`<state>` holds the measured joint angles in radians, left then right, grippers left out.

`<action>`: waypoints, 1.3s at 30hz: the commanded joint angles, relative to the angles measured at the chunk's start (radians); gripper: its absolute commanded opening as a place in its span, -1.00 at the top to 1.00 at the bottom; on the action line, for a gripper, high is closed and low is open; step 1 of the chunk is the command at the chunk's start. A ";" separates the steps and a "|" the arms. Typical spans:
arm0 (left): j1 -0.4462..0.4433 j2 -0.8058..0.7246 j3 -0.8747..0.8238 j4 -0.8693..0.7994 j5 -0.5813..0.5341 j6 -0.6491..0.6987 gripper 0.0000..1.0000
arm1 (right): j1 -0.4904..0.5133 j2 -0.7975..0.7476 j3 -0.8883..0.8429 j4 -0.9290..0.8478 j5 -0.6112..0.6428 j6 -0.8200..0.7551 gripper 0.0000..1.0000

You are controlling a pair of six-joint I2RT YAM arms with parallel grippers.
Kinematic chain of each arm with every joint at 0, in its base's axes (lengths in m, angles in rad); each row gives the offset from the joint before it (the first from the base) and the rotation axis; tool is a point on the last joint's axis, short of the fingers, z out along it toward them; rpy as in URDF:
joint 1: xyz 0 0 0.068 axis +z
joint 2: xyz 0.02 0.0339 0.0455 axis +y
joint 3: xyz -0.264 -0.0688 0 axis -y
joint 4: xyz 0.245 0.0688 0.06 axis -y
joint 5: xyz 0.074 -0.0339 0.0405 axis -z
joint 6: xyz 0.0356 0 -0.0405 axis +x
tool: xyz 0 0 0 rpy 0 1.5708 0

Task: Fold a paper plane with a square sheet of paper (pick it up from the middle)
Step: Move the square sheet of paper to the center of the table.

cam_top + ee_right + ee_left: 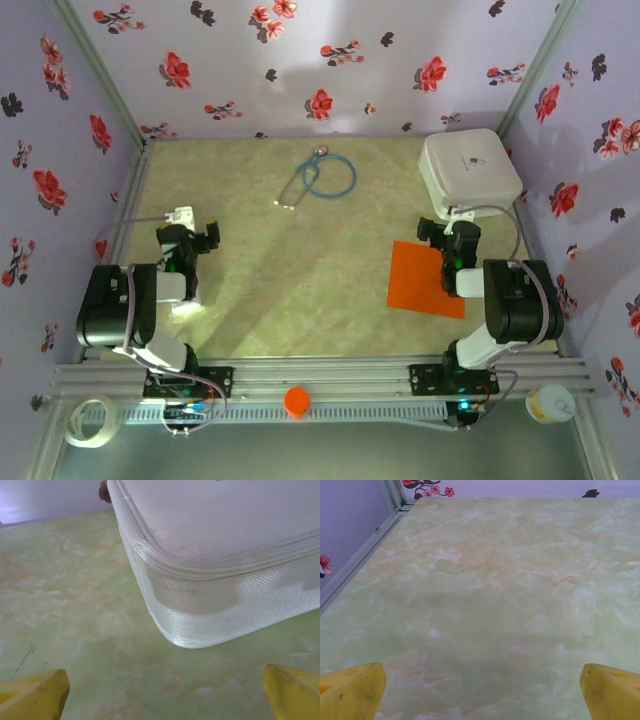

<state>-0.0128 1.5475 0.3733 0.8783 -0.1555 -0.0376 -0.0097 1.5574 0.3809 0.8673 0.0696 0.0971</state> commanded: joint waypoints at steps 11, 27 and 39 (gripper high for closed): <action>0.004 -0.003 0.021 0.011 0.005 0.022 -0.99 | -0.006 0.001 0.019 -0.001 -0.014 -0.011 -0.99; 0.010 -0.004 0.022 0.006 0.020 0.020 -0.99 | -0.007 0.006 0.018 0.002 -0.007 -0.005 -0.99; 0.008 -0.013 0.000 0.038 0.053 0.032 -0.99 | -0.006 0.000 0.014 0.005 -0.009 -0.011 -0.99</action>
<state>-0.0120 1.5475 0.3733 0.8795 -0.1322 -0.0349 -0.0097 1.5574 0.3828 0.8665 0.0700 0.0971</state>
